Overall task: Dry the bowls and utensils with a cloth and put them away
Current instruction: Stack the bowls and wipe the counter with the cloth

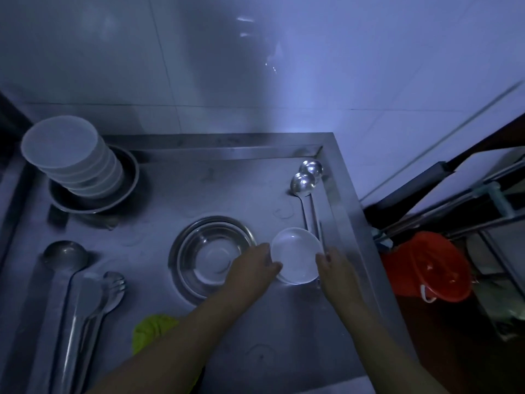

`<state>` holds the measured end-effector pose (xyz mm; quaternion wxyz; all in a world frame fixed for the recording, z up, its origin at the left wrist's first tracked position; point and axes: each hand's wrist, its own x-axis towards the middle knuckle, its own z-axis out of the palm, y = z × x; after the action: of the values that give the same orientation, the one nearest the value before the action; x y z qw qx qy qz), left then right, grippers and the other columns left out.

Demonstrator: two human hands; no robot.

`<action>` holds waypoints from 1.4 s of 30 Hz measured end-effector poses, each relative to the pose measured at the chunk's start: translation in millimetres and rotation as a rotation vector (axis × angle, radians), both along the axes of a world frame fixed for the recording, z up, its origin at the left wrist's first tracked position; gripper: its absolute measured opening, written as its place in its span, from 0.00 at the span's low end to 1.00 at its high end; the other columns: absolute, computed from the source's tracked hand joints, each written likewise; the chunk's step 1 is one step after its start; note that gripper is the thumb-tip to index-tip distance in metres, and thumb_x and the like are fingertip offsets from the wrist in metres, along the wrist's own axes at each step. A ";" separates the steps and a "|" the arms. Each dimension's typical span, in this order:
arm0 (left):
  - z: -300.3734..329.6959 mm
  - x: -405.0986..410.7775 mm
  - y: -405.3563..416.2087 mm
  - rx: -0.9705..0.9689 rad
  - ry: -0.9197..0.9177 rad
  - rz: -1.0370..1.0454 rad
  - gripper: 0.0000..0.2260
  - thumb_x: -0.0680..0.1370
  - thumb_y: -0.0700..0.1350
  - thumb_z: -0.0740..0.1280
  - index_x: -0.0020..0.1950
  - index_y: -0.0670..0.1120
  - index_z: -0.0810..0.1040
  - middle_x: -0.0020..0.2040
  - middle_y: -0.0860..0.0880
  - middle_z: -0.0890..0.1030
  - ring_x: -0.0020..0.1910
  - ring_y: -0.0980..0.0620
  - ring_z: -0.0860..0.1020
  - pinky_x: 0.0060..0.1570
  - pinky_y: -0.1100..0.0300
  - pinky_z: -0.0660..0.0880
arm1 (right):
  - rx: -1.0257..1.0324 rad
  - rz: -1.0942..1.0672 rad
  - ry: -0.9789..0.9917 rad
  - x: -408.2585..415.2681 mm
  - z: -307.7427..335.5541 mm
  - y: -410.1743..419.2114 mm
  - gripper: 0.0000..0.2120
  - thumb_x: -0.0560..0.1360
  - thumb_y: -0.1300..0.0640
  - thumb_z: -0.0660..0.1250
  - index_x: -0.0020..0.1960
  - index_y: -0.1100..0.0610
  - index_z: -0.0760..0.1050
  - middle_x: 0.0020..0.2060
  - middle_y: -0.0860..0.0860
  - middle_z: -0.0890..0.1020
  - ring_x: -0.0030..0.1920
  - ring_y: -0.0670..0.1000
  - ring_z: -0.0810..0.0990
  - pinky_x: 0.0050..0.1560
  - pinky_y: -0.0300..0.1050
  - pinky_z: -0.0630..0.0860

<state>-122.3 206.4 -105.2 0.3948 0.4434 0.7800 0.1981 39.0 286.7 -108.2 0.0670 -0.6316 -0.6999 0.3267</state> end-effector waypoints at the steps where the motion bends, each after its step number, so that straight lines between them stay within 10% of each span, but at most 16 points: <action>1: -2.1 2.2 0.7 0.006 -0.023 0.013 0.17 0.74 0.51 0.66 0.61 0.47 0.75 0.56 0.46 0.79 0.56 0.46 0.77 0.55 0.53 0.73 | -0.015 -0.018 0.005 0.9 -4.6 -0.8 0.09 0.79 0.57 0.60 0.46 0.62 0.73 0.41 0.57 0.78 0.43 0.58 0.77 0.43 0.52 0.76; 11: -8.3 -1.5 -4.7 0.059 -0.115 0.169 0.16 0.68 0.50 0.67 0.54 0.48 0.79 0.49 0.49 0.81 0.49 0.49 0.79 0.46 0.60 0.73 | 0.001 -0.051 0.036 -20.1 -12.6 -9.2 0.10 0.77 0.61 0.58 0.43 0.65 0.75 0.39 0.61 0.79 0.41 0.61 0.78 0.40 0.57 0.77; 18: 30.4 -78.6 -28.8 0.210 -0.093 0.331 0.15 0.70 0.46 0.68 0.57 0.51 0.78 0.47 0.53 0.81 0.46 0.53 0.79 0.38 0.63 0.70 | 0.102 0.134 0.093 -106.7 36.8 -15.5 0.13 0.79 0.61 0.57 0.37 0.62 0.70 0.32 0.55 0.73 0.32 0.50 0.71 0.29 0.43 0.64; 28: 104.7 -259.2 -91.9 0.388 0.041 0.486 0.25 0.61 0.57 0.67 0.55 0.47 0.78 0.46 0.51 0.81 0.45 0.52 0.79 0.41 0.58 0.76 | 0.250 0.392 0.294 -312.6 94.5 -38.7 0.17 0.77 0.54 0.55 0.39 0.65 0.73 0.34 0.59 0.78 0.37 0.59 0.79 0.38 0.55 0.77; 37: 105.8 -374.2 -118.5 0.435 0.003 0.544 0.17 0.66 0.43 0.75 0.54 0.43 0.80 0.45 0.50 0.81 0.44 0.54 0.77 0.38 0.71 0.71 | 0.229 0.462 0.277 -443.6 97.8 -51.5 0.17 0.77 0.59 0.57 0.31 0.57 0.59 0.27 0.51 0.65 0.28 0.49 0.62 0.29 0.44 0.56; 42: 92.8 -392.1 -120.5 0.422 -0.034 0.546 0.24 0.60 0.50 0.71 0.54 0.43 0.80 0.47 0.49 0.82 0.47 0.52 0.79 0.50 0.53 0.76 | 0.217 0.459 0.216 -460.3 85.5 -55.5 0.17 0.77 0.60 0.56 0.30 0.57 0.58 0.27 0.51 0.63 0.28 0.48 0.60 0.28 0.44 0.55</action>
<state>-514.3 86.0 -12.5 0.2396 0.2868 0.8051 0.4607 -421.3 231.1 -22.7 0.1328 -0.4071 -0.8443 0.3222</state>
